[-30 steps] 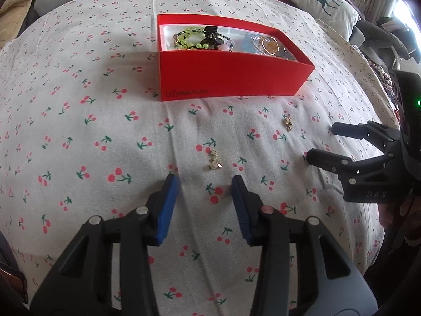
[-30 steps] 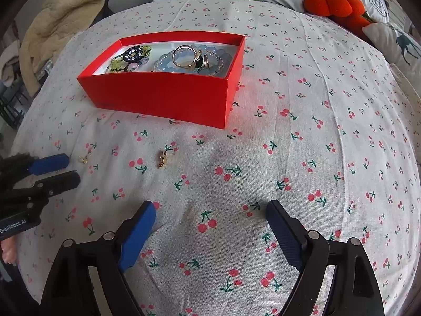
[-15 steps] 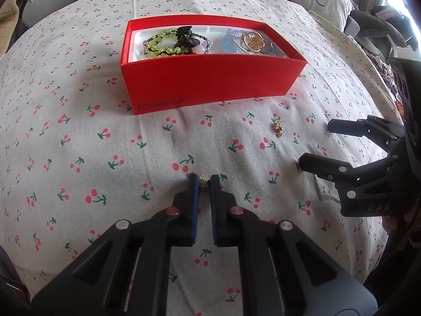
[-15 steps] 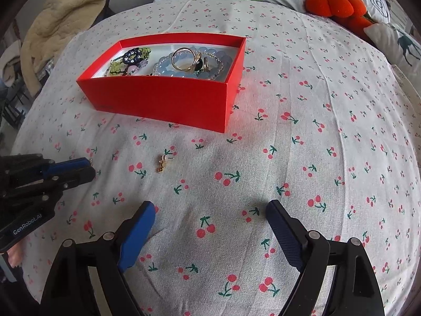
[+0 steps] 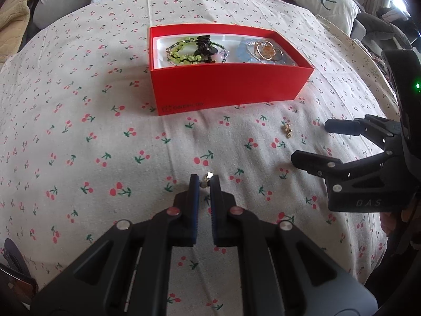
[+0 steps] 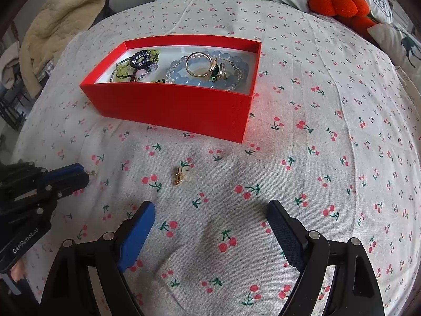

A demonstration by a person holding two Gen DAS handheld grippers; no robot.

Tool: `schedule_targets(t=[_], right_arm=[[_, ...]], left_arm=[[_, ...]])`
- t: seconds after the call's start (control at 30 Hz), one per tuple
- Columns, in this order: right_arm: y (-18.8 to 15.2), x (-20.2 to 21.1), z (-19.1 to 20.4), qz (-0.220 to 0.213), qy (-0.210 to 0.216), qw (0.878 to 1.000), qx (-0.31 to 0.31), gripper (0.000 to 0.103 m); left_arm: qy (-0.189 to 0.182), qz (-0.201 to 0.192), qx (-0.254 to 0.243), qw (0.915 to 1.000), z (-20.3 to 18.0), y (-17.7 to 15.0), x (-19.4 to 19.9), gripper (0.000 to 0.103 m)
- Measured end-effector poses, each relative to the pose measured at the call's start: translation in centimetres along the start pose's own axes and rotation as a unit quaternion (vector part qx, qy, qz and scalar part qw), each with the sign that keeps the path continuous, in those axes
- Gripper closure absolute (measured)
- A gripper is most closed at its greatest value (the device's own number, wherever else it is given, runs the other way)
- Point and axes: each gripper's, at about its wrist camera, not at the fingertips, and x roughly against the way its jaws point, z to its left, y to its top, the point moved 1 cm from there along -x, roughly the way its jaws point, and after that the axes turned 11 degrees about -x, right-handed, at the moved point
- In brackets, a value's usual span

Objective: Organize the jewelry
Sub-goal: 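Grasp the other gold earring with the right gripper while the left holds its earring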

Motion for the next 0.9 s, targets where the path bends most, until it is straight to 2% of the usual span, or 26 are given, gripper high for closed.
schedule_targets(t=[0.17,0.27,0.43,0.77,0.9], right_arm=[[-0.2,-0.4,1.3,-0.003,-0.013,1.000,0.013,0.016],[-0.1,-0.5,1.6,-0.001,-0.015,1.000,0.013,0.020],[0.3,-0.9,2.3,0.006,0.002,1.000,0.019,0.041],[0.9,-1.0,2.2,0.004,0.006,1.000,0.004,0.067],[1.3,-1.0,2.0,0.003,0.003,1.000,0.002,0.084]], left_arm=[[0.010,0.002,0.010,0.9999,0.9,-0.3,0.3,0.094],[0.013,0.003,0.016,0.9998,1.4,-0.5,0.4,0.094],[0.013,0.002,0.022,0.9997,1.9,-0.8,0.7,0.094],[0.016,0.004,0.028,0.9995,2.2,-1.2,0.9,0.094],[0.014,0.005,0.029,0.9995,2.2,-1.1,0.7,0.094]])
